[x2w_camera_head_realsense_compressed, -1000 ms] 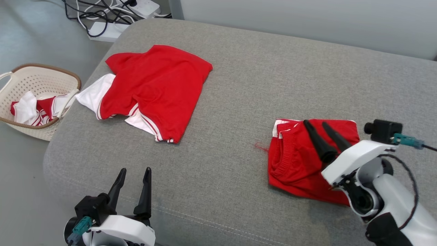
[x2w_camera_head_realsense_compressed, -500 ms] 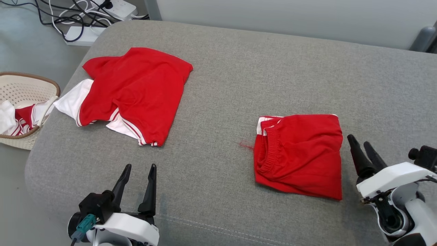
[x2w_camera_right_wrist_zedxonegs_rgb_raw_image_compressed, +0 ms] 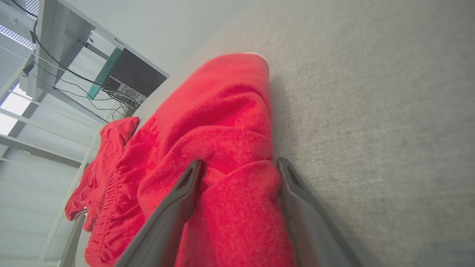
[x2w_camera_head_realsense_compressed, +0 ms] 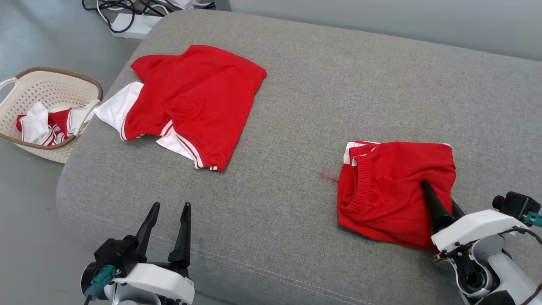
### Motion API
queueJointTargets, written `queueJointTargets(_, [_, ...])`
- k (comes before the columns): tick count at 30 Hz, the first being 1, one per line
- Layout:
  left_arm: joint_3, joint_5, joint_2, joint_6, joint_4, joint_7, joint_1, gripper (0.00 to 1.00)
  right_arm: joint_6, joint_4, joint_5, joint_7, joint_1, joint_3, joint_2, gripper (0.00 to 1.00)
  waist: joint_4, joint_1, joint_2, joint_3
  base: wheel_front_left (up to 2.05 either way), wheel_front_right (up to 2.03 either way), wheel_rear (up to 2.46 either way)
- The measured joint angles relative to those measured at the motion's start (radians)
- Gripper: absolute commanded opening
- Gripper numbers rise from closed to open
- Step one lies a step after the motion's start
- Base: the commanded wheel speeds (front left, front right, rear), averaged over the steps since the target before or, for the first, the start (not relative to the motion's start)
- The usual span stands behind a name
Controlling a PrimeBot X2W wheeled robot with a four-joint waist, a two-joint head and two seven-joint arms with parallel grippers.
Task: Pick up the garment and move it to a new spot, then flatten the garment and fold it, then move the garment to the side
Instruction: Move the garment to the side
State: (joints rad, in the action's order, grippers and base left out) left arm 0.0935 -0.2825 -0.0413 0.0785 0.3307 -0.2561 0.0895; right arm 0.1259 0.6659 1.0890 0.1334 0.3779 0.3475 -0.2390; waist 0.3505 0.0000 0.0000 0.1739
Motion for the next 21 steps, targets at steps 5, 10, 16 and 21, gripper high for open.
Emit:
queueJointTargets(5, [0.000, 0.000, 0.001, 0.000, -0.004, 0.000, 0.002, 1.00, 0.000, 0.000, 0.033, 0.019, 0.028, 0.033, -0.003, 0.00, 0.007, 0.0000, 0.0000, 0.004, 0.00, 0.00, 0.00])
queueJointTargets(10, [-0.002, 0.001, 0.001, 0.000, -0.006, 0.000, 0.002, 1.00, 0.000, 0.006, 0.055, 0.058, 0.027, 0.065, -0.012, 0.00, -0.015, 0.0000, 0.0000, -0.016, 0.00, 0.00, 0.00])
queueJointTargets(16, [-0.003, 0.011, 0.000, 0.001, -0.006, 0.000, 0.000, 1.00, 0.000, 0.031, 0.053, 0.088, 0.022, 0.079, -0.024, 0.00, -0.080, 0.0000, 0.0000, -0.042, 0.00, 0.00, 0.00])
queueJointTargets(21, [-0.003, 0.014, 0.000, 0.001, -0.004, 0.000, 0.000, 1.00, 0.000, 0.035, 0.053, 0.105, 0.016, 0.078, -0.023, 0.00, -0.160, 0.0000, 0.0000, -0.059, 0.00, 0.00, 0.00])
